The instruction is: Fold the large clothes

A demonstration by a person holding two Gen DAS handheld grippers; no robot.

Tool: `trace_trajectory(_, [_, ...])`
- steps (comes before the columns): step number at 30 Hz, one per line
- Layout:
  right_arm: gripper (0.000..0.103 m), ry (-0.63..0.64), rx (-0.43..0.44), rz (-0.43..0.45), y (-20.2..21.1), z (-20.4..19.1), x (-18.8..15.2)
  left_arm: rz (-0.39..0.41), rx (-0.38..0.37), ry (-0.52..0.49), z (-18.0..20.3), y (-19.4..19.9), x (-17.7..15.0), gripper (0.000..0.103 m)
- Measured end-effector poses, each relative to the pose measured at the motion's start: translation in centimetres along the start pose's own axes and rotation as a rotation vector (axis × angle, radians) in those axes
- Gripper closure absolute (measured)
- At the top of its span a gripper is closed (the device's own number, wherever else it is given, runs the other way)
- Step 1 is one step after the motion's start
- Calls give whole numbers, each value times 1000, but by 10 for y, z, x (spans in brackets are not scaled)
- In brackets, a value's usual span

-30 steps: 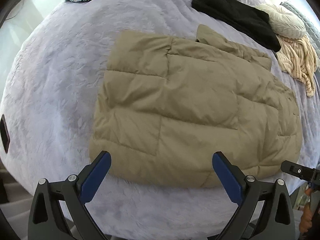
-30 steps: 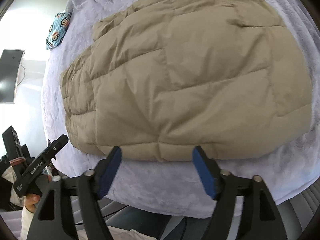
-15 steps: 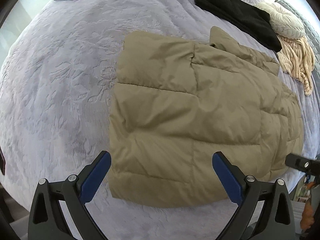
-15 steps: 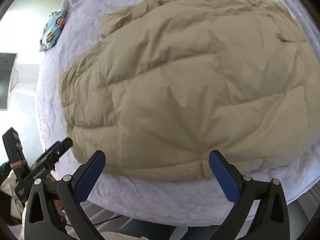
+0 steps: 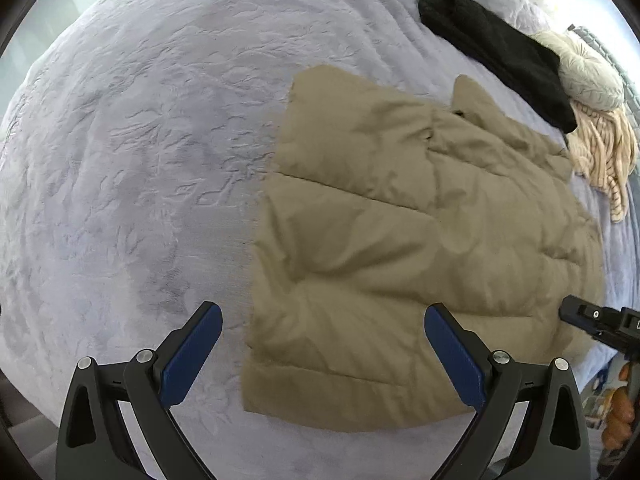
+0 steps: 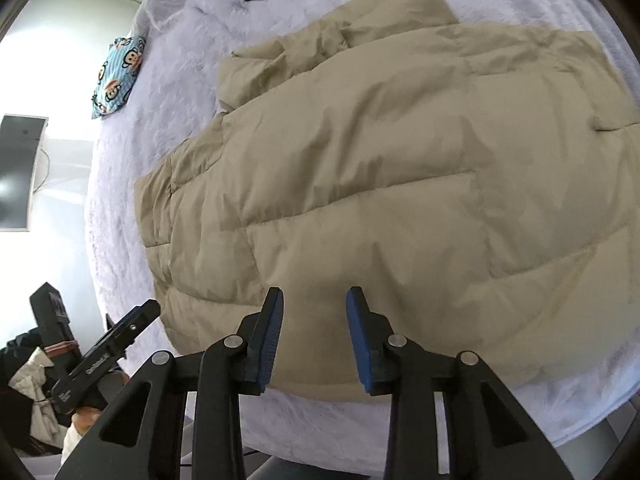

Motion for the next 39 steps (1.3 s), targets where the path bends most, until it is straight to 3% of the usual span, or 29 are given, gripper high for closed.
trace_trajectory(5, [67,0,-7,-27,-13,3,2,23,-69,-44,-17,-2,22,1])
trace_trajectory(8, [67,-3,-10,-34,-18,4,3,-50,-187,-47,-35,-21,38,1])
trace_trajectory(10, [67,-5,-11,-39,-22,4,4,-119,-321,-41,-44,-40,46,1])
trace_trajectory(13, [67,-7,-14,-46,-27,6,4,-213,-454,-60,-42,-66,48,1])
trace_trajectory(20, [67,-3,1,-46,-32,8,5,-276,-596,-153,-4,-96,53,1])
trace_trajectory(25, [67,43,-25,-29,-20,0,6,-286,-546,-207,19,-117,55,3])
trace_trajectory(26, [67,87,-57,14,-9,-4,9,-281,-549,-211,19,-117,55,9])
trace_trajectory(27, [67,110,-77,40,-2,-6,12,-281,-565,-210,17,-114,56,35])
trace_trajectory(28, [67,132,-96,72,5,-7,16,-309,-631,-173,13,-111,57,62])
trace_trajectory(30, [71,137,-105,112,10,-4,26,-324,-674,-111,9,-104,59,71])
trace_trajectory(31, [81,135,-109,115,7,-1,32,-315,-665,-113,11,-98,58,75])
trace_trajectory(34, [92,109,-115,129,-13,13,51,-283,-660,-111,22,-72,57,78])
trace_trajectory(37, [96,36,-64,131,-37,27,66,-250,-712,-81,39,-34,56,78])
trace_trajectory(39, [97,3,-15,133,-49,32,73,-214,-701,-89,57,-10,55,78])
Point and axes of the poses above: each gripper's, at about its wrist camera, not at the fingertips, and y roughly against the way its jaws point, z to its right, x to its top, the point moved 3 cm from there along -y, roughly the way its jaws point, and after that the axes turned 5 degrees about y, right-handed, at the moved point
